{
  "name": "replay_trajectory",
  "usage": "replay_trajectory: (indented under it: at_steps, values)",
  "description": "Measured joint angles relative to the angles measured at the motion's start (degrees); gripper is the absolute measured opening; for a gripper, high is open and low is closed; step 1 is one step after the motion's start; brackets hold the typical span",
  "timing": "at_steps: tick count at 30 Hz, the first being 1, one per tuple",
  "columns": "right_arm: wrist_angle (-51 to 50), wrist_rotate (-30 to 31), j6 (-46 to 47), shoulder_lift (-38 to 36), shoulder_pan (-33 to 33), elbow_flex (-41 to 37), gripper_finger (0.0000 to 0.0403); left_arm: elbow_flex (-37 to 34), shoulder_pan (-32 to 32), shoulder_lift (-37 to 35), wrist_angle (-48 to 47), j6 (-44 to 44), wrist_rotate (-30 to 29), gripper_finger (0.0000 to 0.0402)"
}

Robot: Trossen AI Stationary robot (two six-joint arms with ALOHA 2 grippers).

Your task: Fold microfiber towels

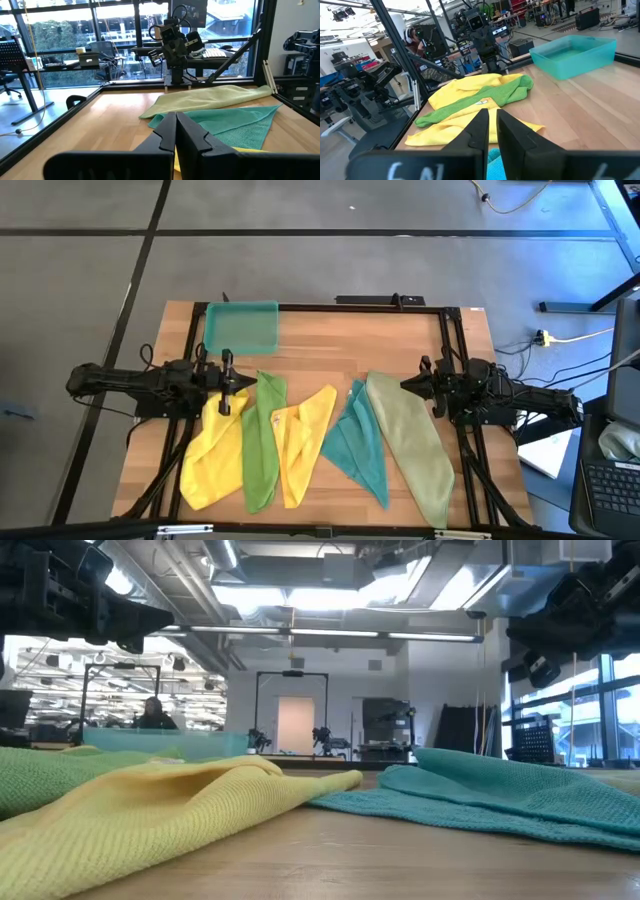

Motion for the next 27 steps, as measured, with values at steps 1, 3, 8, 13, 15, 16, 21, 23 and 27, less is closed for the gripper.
replay_trajectory:
  at_steps: [1, 3, 8, 13, 15, 16, 21, 23, 27]
  values:
    - [0.0, 0.0, 0.0, 0.0, 0.0, 0.0, 0.0039, 0.0, 0.0, 0.0, 0.0, 0.0, 0.0, 0.0]
    - [0.0, 0.0, 0.0, 0.0, 0.0, 0.0, 0.0039, 0.0, 0.0, 0.0, 0.0, 0.0, 0.0, 0.0]
    - [0.0, 0.0, 0.0, 0.0, 0.0, 0.0, 0.0039, 0.0, 0.0, 0.0, 0.0, 0.0, 0.0, 0.0]
    - [0.0, 0.0, 0.0, 0.0, 0.0, 0.0, 0.0039, 0.0, 0.0, 0.0, 0.0, 0.0, 0.0, 0.0]
    - [0.2, 0.3, 0.0, 0.0, 0.0, 0.0, 0.0039, 0.0, 0.0, 0.0, 0.0, 0.0, 0.0, 0.0]
    - [0.4, 0.9, 0.0, 0.0, 0.0, 0.0, 0.0039, 0.0, 0.0, 0.0, 0.0, 0.0, 0.0, 0.0]
    - [3.1, 1.5, 3.0, 0.0, 0.0, 0.0, 0.0039, 0.0, 0.0, 0.0, 0.0, 0.0, 0.0, 0.0]
    - [6.5, 1.7, 6.2, 0.0, 0.0, 0.0, 0.0039, 0.0, 0.0, 0.0, 0.0, 0.0, 0.0, 0.0]
    - [13.6, 7.7, 4.8, 0.0, 0.0, 0.0, 0.0039, 0.0, 0.0, 0.0, 0.0, 0.0, 0.0, 0.0]
